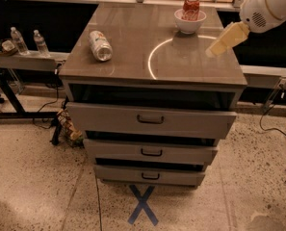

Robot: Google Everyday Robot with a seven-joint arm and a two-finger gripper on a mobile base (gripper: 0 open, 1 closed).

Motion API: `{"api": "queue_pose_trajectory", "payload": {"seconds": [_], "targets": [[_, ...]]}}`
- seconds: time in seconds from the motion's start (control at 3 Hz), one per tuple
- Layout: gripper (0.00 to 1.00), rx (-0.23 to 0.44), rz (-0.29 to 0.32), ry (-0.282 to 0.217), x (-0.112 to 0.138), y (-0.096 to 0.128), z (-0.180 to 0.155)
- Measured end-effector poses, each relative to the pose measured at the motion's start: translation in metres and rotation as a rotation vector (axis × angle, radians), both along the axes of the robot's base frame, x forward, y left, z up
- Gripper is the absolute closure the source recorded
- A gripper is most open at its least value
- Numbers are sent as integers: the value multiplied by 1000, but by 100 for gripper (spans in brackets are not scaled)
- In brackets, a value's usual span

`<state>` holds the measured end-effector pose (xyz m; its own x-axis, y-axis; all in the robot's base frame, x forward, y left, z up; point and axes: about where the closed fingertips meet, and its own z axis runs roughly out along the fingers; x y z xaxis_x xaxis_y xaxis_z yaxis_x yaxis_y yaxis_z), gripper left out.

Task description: Pick coke can from white bowl and place on counter

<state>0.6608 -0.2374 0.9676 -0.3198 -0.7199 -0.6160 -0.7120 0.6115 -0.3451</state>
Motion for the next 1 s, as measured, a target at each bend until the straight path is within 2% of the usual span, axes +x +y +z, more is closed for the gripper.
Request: {"api": "queue_pose_trajectory", "payload": {"seconds": [0.33,0.67,1.0], "targets": [[0,156,-126,-100,66,-32,-5],[0,283,-175,-193,129,-40,-6],[0,319,-191,-239,149,-48,2]]}}
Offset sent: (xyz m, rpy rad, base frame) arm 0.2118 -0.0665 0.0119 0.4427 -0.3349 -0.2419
